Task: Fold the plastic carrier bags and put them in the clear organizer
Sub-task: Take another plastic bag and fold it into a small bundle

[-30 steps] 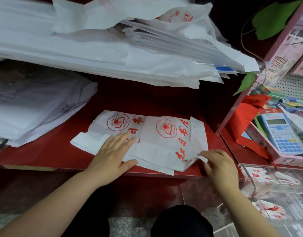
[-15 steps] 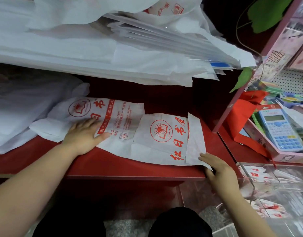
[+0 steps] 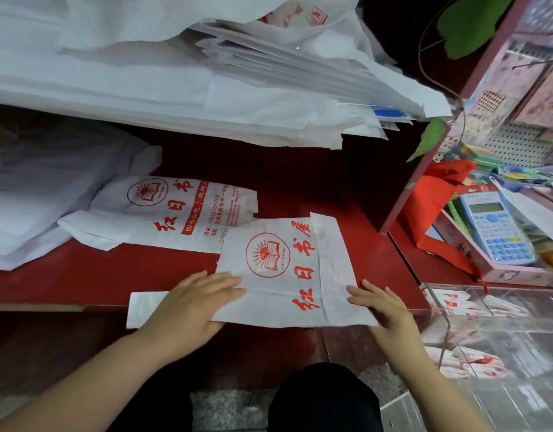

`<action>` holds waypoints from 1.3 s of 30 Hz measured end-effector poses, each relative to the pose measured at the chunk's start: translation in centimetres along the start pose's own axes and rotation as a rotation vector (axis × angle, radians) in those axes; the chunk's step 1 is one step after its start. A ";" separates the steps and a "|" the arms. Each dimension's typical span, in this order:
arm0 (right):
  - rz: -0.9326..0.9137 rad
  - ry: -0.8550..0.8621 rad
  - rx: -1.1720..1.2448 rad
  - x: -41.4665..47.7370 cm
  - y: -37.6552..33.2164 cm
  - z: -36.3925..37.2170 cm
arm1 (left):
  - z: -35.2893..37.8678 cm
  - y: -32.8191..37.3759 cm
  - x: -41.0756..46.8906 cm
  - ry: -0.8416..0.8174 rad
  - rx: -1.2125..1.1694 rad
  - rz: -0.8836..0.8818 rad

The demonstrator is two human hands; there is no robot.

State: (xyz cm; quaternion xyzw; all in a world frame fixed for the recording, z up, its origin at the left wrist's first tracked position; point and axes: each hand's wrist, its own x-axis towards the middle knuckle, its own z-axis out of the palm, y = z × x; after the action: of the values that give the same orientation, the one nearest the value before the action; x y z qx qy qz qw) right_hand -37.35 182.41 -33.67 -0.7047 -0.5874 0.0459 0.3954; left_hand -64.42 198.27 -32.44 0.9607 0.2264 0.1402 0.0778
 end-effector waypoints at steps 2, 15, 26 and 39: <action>0.043 0.010 0.003 -0.4 -0.4 0.3 | -0.7 -0.2 -0.1 0.030 -0.103 -0.089; 0.509 0.251 -0.250 4.0 -2.9 2.3 | -5.8 -2.2 3.0 0.225 -0.683 -0.720; 0.556 0.232 -0.406 5.2 -3.4 2.4 | -3.6 -1.4 4.5 0.414 -0.064 -0.710; 0.568 0.216 -0.452 5.0 -3.0 2.7 | 1.9 8.5 8.1 -0.168 0.123 -0.272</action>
State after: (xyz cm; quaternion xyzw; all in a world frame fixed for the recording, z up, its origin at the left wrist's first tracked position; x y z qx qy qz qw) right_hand -39.63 188.13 -31.67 -0.9096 -0.3189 -0.0518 0.2613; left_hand -53.39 194.25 -30.56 0.9325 0.3554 0.0333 0.0556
